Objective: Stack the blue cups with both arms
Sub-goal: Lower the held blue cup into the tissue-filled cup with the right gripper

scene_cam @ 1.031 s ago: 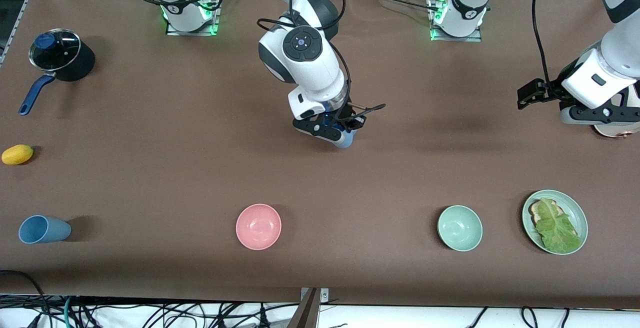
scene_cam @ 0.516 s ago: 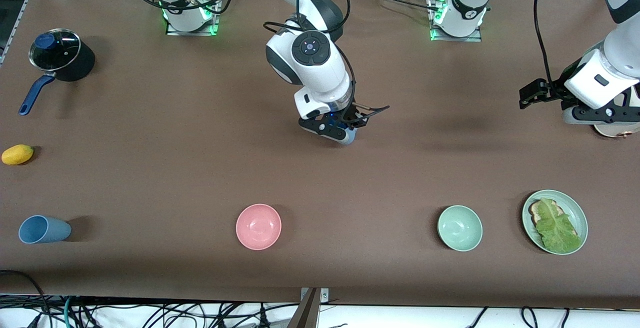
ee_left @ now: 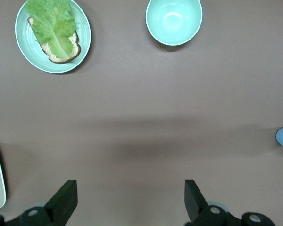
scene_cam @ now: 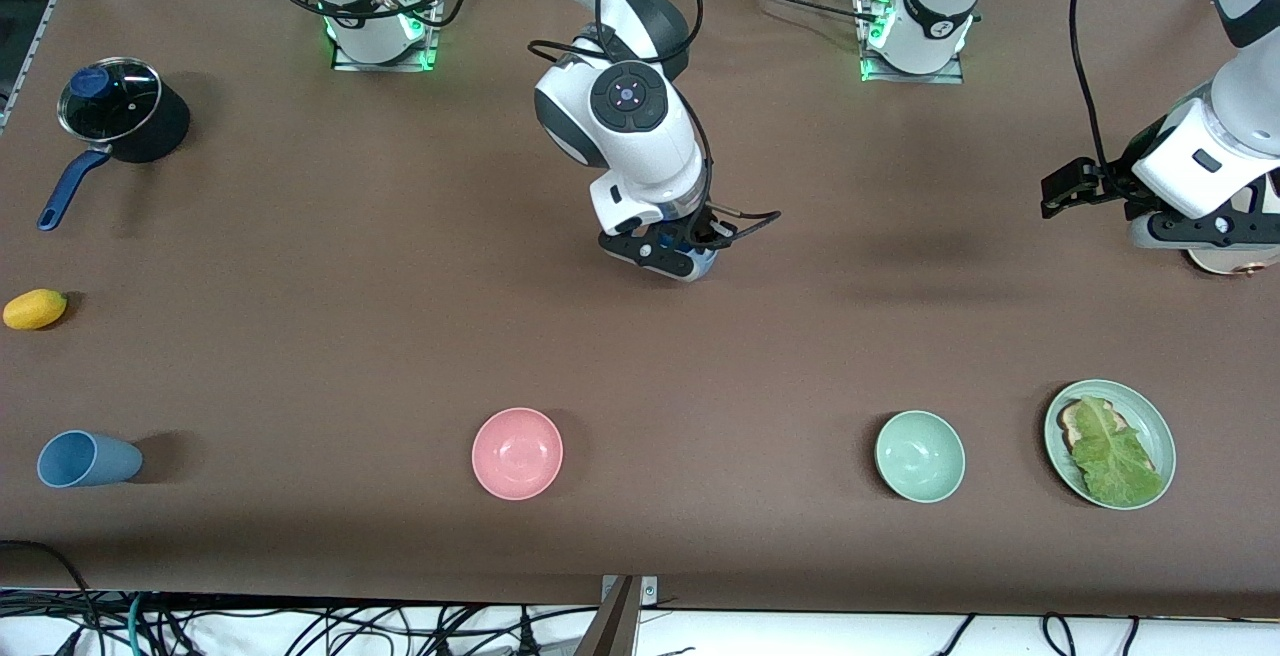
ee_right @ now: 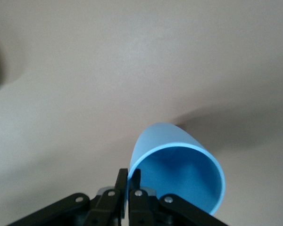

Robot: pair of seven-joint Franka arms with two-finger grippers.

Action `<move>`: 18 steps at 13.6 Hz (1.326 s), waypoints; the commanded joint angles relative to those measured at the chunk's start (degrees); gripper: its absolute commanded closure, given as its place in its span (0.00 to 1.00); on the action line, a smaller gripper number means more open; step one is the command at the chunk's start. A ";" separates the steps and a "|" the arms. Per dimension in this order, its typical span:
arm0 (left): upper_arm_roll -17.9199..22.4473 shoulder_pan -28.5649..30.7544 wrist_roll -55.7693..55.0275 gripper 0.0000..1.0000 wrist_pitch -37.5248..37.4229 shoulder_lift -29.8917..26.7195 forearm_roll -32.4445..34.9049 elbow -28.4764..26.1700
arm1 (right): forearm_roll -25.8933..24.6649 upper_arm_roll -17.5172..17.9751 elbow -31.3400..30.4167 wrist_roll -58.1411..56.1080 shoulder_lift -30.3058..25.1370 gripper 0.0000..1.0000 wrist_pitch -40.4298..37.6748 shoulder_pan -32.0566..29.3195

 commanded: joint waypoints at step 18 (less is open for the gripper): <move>0.27 0.72 2.02 0.00 -1.03 -0.32 -1.15 0.44 | 2.12 -0.17 1.87 2.42 1.27 1.00 -3.80 1.72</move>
